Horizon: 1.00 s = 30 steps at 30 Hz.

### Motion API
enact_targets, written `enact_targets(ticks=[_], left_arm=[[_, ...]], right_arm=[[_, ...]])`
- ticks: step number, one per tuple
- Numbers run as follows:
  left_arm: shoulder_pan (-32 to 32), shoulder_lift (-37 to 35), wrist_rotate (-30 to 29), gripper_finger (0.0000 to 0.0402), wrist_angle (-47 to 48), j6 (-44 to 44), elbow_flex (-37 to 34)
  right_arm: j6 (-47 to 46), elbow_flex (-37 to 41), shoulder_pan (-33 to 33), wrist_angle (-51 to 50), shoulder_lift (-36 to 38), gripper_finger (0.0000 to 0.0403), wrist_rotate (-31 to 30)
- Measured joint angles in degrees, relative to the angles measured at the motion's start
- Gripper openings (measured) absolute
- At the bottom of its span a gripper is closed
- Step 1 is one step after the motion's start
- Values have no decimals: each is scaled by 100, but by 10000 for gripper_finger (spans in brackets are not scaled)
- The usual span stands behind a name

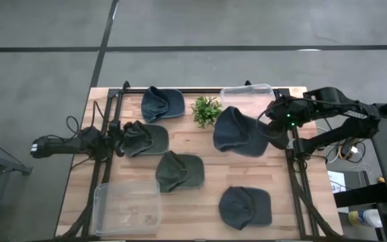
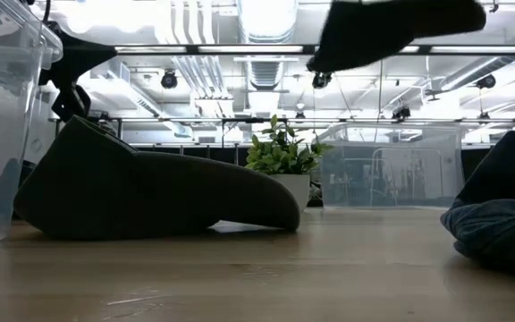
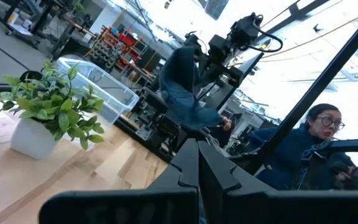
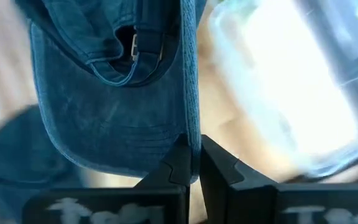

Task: Pick & Place hat
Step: Put the middle blue cap into the top transparent bin

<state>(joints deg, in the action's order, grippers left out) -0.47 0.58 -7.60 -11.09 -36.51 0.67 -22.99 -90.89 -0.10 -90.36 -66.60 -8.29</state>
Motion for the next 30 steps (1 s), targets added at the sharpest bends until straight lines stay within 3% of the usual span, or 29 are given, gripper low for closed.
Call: enact_targets(ticks=[7,11,22,27,30], left_arm=[[0,0,-2,0,-4,0,0],[0,9,-143,0,-4,20,0],[0,9,-295,0,-4,8,0],[0,9,-295,0,-4,0,0],[0,9,-299,0,-4,2,0]], right_arm=[[1689,-572,106,36,-352,12,-1980],[2874,-816,550,36,-545,12,-2598],[4992,-809,2286,113,-743,12,-2587],[5174,-788,2909,294,-865,12,-1529],[5208,-713,3135,320,-1023,12,-1454]])
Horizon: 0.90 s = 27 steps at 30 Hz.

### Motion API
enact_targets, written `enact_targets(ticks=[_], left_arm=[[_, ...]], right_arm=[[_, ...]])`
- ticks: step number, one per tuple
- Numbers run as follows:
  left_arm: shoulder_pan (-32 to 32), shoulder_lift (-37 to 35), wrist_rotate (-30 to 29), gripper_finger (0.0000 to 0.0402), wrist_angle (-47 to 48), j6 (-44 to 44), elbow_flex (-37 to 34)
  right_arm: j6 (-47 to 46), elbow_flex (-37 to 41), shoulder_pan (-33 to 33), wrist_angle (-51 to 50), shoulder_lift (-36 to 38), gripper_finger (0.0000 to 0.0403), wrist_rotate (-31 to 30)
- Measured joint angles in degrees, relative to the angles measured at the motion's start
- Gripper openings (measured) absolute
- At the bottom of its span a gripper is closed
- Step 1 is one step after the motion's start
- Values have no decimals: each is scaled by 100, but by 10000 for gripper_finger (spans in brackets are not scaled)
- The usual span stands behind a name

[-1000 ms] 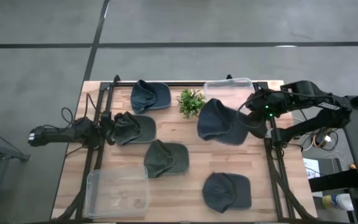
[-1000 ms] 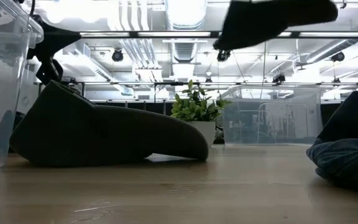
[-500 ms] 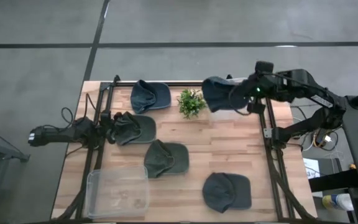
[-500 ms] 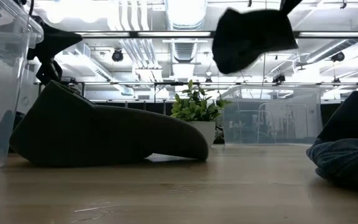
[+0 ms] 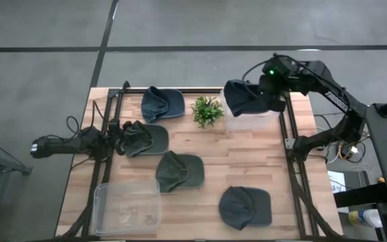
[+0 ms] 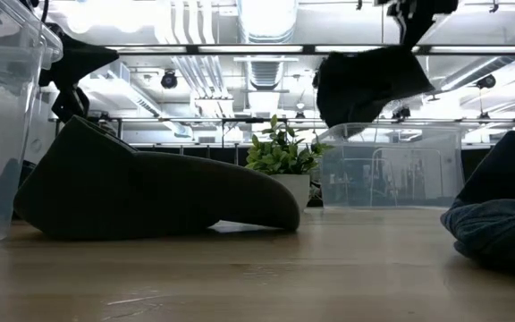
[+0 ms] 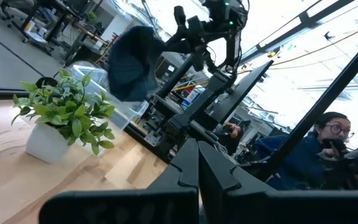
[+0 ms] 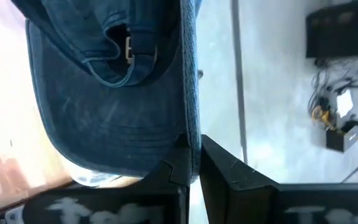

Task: Pick & Place hat
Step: Put the middle blue cap into the top transparent bin

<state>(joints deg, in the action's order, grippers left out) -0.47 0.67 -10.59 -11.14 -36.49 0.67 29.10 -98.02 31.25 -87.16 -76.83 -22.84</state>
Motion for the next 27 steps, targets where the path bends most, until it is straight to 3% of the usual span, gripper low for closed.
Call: enact_targets(ticks=[8,14,27], left_arm=[[0,0,-80,0,2,0,0],[0,0,-140,0,4,2,0],[0,2,-140,0,4,1,0]], right_arm=[[662,193,496,214,-522,12,98],[709,194,791,216,-928,12,903],[825,193,1057,212,-1963,13,1111]])
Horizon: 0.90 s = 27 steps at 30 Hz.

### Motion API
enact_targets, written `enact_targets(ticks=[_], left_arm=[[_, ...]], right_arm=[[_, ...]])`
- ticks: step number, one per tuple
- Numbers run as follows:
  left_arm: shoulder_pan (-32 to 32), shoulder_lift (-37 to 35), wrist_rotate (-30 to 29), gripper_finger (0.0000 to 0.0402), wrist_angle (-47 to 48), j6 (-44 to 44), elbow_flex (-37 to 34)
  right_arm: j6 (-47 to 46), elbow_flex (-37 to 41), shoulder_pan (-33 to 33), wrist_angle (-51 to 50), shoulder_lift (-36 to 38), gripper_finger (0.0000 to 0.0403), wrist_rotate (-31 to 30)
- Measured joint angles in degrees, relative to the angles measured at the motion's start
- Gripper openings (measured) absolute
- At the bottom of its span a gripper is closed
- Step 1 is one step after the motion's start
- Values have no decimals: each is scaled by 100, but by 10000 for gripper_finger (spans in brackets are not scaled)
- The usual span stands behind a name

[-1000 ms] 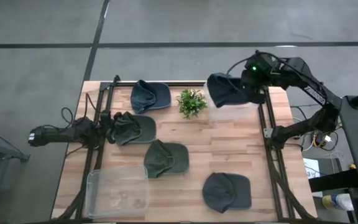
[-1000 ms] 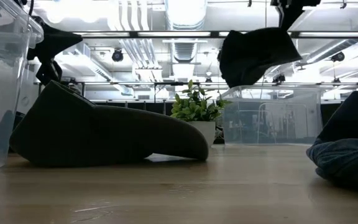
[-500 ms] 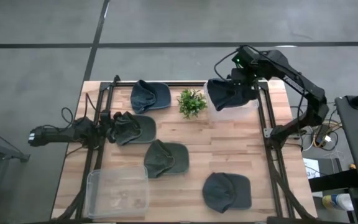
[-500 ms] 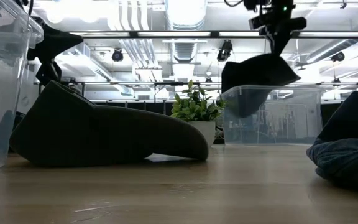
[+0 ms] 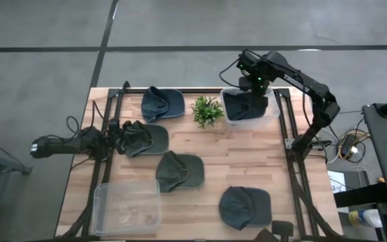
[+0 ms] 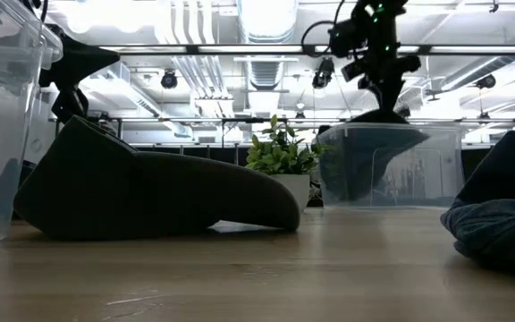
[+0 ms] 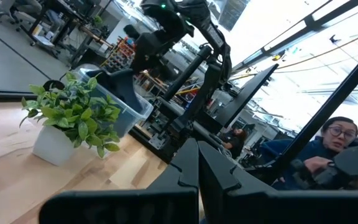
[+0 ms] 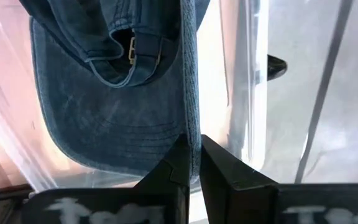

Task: Pick & Place hat
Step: Put the middle blue cap into the top transparent bin, then put the bottom blue cap into the top transparent bin

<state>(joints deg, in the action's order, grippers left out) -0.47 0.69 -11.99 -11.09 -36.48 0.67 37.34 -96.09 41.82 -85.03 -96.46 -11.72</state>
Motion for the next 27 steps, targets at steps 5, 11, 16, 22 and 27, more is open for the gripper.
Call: enact_targets(ticks=[5,11,16,22,27], left_arm=[[0,0,0,0,-2,1,0],[0,0,2,0,-3,1,0],[0,0,2,0,-4,1,0],[0,0,4,0,-4,1,0],[1,0,4,0,-4,1,0]], right_arm=[[-105,2,72,-6,-253,13,-13],[-813,2,151,104,-480,32,48],[-1211,0,175,55,-569,98,133],[-1539,2,195,-5,-570,186,-190],[-1855,-41,29,-241,-211,226,-391]])
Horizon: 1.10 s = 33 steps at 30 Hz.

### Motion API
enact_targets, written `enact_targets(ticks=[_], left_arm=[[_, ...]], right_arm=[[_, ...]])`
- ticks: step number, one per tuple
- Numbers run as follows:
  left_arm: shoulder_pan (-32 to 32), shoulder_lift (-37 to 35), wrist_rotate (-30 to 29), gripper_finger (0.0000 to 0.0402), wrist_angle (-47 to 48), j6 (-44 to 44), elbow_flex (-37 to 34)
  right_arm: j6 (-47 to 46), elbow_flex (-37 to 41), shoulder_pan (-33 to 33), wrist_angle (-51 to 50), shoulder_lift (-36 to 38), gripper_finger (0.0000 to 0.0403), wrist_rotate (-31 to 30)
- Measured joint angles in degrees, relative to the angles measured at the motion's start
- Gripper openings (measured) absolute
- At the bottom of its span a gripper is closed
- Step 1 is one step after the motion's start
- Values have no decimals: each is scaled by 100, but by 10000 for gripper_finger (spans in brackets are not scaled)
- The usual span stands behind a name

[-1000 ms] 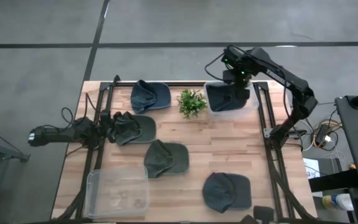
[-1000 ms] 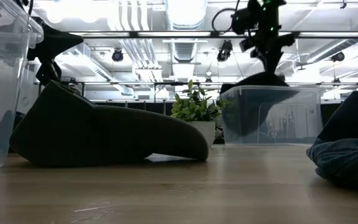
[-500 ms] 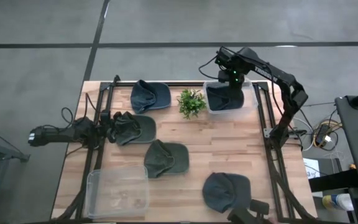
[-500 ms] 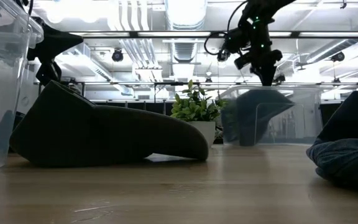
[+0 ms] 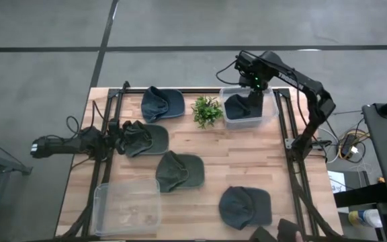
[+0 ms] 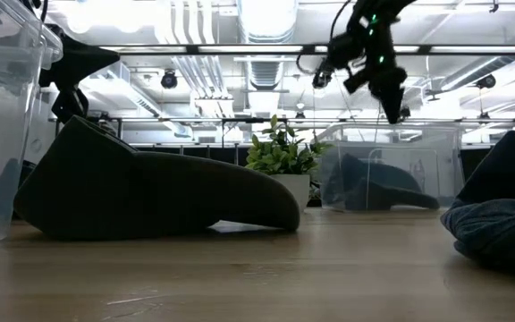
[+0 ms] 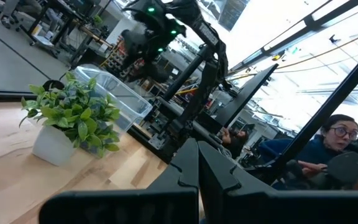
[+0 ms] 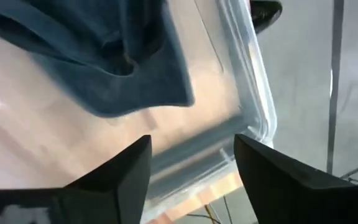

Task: Pick & Place hat
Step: Put the bottom blue cap into the top transparent bin

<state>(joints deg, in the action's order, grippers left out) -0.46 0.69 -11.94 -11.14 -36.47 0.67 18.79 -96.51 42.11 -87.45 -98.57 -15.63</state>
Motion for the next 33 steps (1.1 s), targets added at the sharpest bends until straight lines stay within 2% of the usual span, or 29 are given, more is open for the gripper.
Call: enact_targets(ticks=[3,10,18,24,33], left_arm=[[1,0,0,0,0,0,0],[1,0,2,0,0,-26,0],[1,0,-14,0,-113,-692,0],[1,11,-701,5,-80,-1450,0],[1,20,-704,51,-306,-1465,0]], right_arm=[[-343,-35,-156,-6,297,231,294],[-1296,-39,-754,149,1123,222,1482],[-2585,-14,-1746,812,1776,221,2368],[-3409,17,-2629,1027,1909,221,2474],[-4292,55,-4357,1000,1484,221,2473]])
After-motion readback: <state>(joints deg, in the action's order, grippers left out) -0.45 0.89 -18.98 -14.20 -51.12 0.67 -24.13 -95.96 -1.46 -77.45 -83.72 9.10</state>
